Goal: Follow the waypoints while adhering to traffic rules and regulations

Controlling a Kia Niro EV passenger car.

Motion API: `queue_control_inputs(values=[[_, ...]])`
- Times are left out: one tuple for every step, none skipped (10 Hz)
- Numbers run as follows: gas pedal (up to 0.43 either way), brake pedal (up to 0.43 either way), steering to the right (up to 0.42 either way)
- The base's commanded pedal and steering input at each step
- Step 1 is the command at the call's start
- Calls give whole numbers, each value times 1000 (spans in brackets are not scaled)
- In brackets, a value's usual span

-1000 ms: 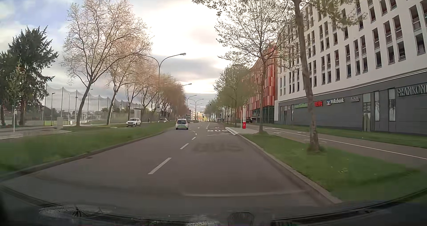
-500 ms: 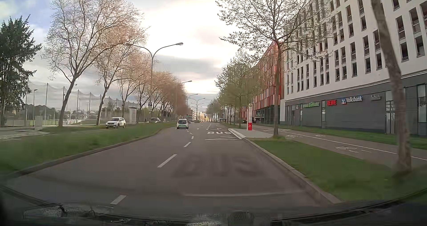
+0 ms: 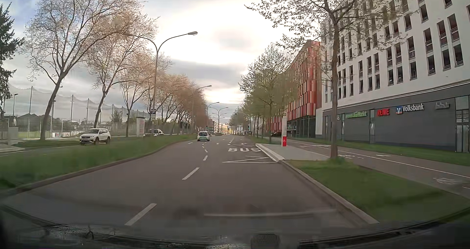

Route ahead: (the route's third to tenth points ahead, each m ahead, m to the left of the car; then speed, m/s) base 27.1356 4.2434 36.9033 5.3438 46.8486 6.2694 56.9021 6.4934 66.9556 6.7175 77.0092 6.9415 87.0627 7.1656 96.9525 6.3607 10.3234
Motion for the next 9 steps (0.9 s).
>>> queue_control_inputs(values=[[79, 0, -11], [79, 0, -13], [79, 0, -14], [79, 0, -15], [79, 0, -15], [79, 0, -15], [79, 0, -15], [79, 0, -17], [79, 0, -19]])
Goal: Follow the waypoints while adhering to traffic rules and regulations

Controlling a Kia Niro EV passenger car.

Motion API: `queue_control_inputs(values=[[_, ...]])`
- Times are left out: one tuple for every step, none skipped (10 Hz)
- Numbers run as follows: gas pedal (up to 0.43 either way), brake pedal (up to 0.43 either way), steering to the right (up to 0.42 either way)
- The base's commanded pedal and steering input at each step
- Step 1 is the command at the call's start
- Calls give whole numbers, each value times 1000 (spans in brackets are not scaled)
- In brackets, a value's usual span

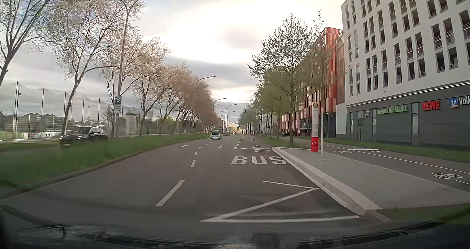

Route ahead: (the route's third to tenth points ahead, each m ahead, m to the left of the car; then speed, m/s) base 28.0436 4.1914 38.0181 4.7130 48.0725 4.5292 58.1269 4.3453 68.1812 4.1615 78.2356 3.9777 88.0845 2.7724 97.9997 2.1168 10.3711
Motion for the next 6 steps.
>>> queue_control_inputs(values=[[79, 0, -20], [79, 0, -22], [79, 0, -24], [79, 0, -25], [79, 0, -27], [79, 0, -27]])
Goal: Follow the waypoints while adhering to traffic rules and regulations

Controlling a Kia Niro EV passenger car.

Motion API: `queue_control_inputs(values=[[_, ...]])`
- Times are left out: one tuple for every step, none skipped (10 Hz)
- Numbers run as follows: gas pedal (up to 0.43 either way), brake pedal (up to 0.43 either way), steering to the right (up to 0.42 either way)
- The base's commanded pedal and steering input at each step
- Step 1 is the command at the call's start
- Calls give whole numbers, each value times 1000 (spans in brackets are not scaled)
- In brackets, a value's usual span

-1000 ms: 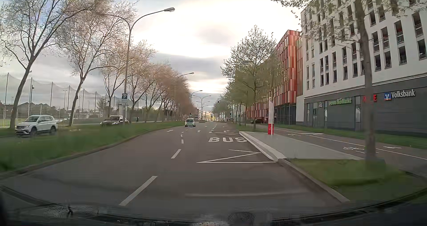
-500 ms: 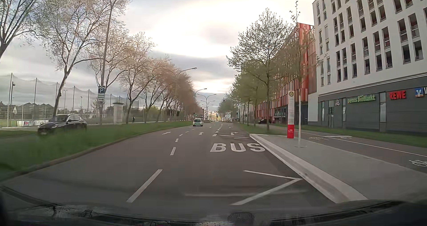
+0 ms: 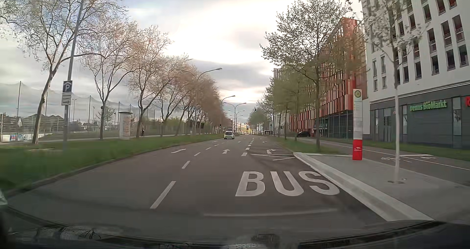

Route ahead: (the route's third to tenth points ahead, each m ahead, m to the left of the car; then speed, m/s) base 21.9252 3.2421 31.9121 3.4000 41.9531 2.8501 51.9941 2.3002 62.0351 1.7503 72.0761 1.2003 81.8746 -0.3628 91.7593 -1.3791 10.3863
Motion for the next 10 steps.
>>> queue_control_inputs(values=[[79, 0, -27], [79, 0, -27], [79, 0, -27], [79, 0, -26], [79, 0, -24], [79, 0, -22], [79, 0, -18], [79, 0, -12], [79, 0, -6], [79, 0, -3]])
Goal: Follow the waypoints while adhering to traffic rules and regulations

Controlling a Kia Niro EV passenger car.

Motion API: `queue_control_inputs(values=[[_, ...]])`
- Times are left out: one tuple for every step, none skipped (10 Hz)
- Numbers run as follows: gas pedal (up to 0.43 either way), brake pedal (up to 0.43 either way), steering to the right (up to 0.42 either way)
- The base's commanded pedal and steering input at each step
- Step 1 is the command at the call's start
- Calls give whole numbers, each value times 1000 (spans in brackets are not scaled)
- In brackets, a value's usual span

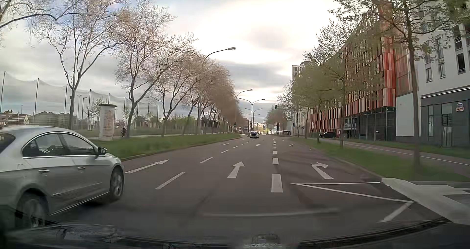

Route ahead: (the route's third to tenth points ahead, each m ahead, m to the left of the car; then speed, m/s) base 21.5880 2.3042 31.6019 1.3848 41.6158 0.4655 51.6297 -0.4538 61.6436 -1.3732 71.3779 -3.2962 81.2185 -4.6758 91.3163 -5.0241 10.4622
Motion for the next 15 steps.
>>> queue_control_inputs(values=[[79, 0, 0], [79, 0, 3], [79, 0, 7], [79, 0, 12], [79, 0, 16], [79, 0, 19], [79, 0, 21], [79, 0, 22], [87, 0, 22], [87, 0, 22], [87, 0, 22], [87, 0, 22], [87, 0, 23], [87, 0, 23], [87, 0, 24]])
